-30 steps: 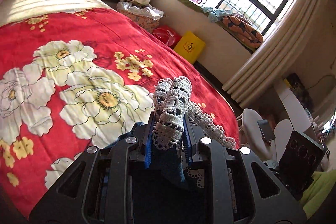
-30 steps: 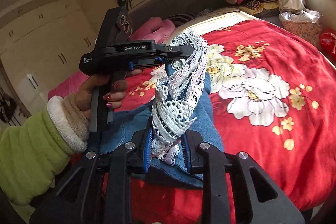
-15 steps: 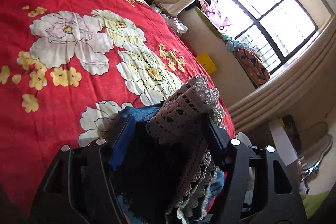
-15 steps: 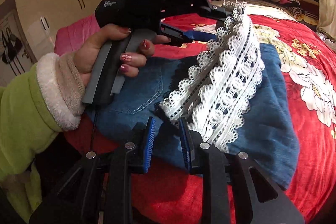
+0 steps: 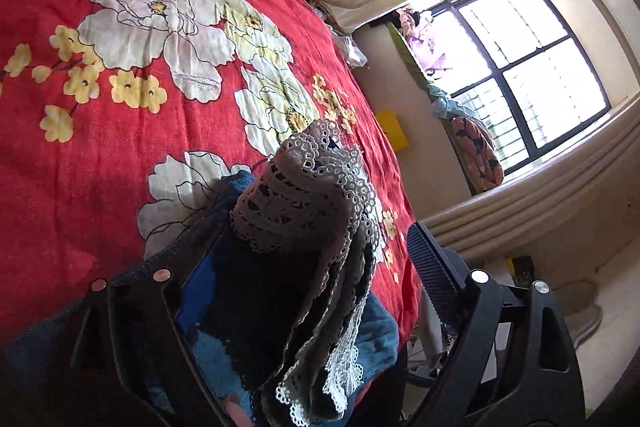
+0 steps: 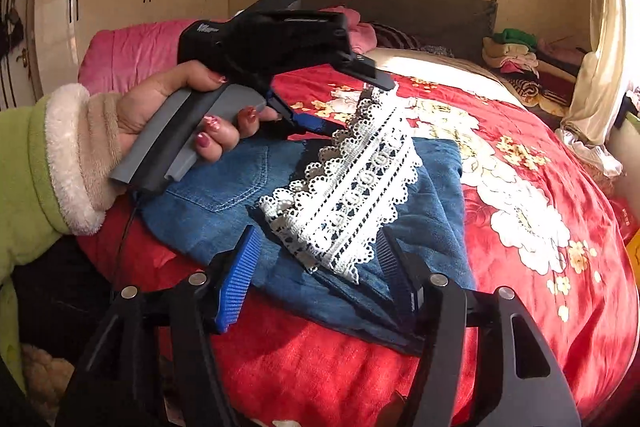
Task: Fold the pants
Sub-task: 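Lift the lace cuffs with both tools and fold them over toward the waistband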
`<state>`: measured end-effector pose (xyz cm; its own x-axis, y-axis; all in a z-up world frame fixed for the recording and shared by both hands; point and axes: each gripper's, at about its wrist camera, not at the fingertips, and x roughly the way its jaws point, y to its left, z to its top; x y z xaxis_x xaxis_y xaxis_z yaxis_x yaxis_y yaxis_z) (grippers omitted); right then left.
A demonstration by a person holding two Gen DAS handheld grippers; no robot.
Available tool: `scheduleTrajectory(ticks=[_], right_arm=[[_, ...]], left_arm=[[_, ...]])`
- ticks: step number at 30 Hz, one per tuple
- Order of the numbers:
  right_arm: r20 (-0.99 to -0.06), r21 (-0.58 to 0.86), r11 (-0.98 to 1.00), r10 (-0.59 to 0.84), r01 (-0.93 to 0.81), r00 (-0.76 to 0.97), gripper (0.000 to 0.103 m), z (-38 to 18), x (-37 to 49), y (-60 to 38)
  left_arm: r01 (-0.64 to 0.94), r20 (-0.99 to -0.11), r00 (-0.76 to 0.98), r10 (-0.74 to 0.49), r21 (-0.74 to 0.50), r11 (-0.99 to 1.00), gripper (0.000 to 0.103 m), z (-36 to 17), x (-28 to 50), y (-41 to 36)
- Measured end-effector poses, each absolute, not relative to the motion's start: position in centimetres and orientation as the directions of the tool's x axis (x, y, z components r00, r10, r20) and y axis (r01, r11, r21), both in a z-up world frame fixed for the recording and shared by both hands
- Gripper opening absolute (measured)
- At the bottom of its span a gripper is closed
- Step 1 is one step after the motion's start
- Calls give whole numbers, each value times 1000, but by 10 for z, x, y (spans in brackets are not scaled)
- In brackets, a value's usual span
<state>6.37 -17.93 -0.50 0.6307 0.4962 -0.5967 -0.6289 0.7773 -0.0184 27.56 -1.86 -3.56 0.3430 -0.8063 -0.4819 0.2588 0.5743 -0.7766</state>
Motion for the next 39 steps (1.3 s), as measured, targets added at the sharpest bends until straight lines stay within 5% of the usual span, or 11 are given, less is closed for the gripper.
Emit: scheduleTrajectory(ticks=[8, 10, 12, 15, 18, 23, 27, 34, 39], right_arm=[[-649, -264, 768, 306, -583, 697, 59, -38, 85, -131], [-659, -208, 776, 339, -596, 671, 26, -40, 93, -132], [-657, -144, 786, 379, -602, 652, 18, -35, 97, -140], [-633, -36, 757, 488, -652, 601, 14, -16, 87, -159], [-596, 13, 686, 589, -728, 545, 14, -2, 63, -163], [-676, 11, 682, 544, -732, 497, 15, -26, 64, -149], [-666, 109, 673, 595, -732, 449, 29, -24, 67, -156], [-517, 354, 702, 697, -617, 496, 51, 20, 97, -227], [-616, 394, 826, 563, -404, 551, 53, 12, 188, -265]], left_arm=[[202, -575, 325, -750, -733, 649, 80, -28, 292, -33], [203, -581, 322, -748, -729, 653, 80, -26, 294, -34], [200, -600, 318, -735, -715, 670, 80, -26, 296, -35], [196, -614, 310, -726, -706, 680, 62, -28, 296, -36], [186, -620, 306, -722, -705, 684, 49, -32, 292, -32], [151, -631, 309, -711, -706, 692, 49, -46, 284, -19], [130, -625, 323, -711, -715, 687, 21, -52, 281, -6], [164, -614, 336, -714, -709, 686, 17, -48, 286, -9], [157, -572, 347, -744, -746, 647, 17, -55, 287, -9]])
